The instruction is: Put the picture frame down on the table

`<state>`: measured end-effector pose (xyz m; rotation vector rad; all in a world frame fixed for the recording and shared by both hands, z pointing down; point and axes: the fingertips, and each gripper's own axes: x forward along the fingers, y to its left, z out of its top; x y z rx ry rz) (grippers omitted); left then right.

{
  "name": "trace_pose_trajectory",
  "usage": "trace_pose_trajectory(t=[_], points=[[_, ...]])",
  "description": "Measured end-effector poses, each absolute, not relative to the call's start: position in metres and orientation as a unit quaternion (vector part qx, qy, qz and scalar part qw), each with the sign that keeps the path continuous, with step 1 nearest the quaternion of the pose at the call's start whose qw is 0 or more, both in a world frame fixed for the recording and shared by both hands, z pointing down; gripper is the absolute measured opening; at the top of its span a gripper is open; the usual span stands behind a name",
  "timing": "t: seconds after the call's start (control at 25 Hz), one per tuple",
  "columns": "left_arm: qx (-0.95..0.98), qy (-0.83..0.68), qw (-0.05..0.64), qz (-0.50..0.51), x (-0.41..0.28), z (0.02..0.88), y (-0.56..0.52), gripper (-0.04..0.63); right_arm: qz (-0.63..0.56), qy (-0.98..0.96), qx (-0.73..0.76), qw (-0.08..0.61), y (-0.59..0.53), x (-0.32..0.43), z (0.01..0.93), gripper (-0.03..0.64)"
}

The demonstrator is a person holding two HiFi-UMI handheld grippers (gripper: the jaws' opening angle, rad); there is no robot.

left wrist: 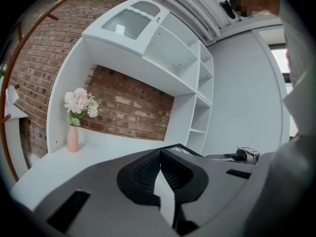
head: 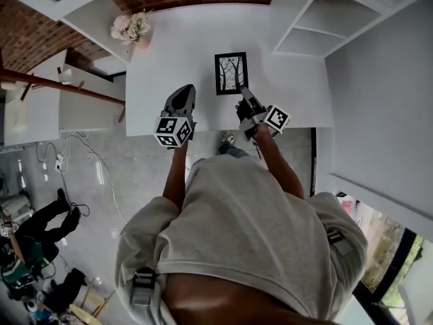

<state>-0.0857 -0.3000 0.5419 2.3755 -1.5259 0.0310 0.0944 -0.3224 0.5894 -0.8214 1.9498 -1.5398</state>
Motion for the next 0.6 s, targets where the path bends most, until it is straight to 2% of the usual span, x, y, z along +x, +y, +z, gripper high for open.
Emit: trace_pose_trajectory(t=[0.6], points=[[0.802,-0.566,0.188,0.023,-0.090,0.565,-0.291,0.015,-0.605,0.707,-0.291,0.224,-0.327,0.092,0.617,0.089]])
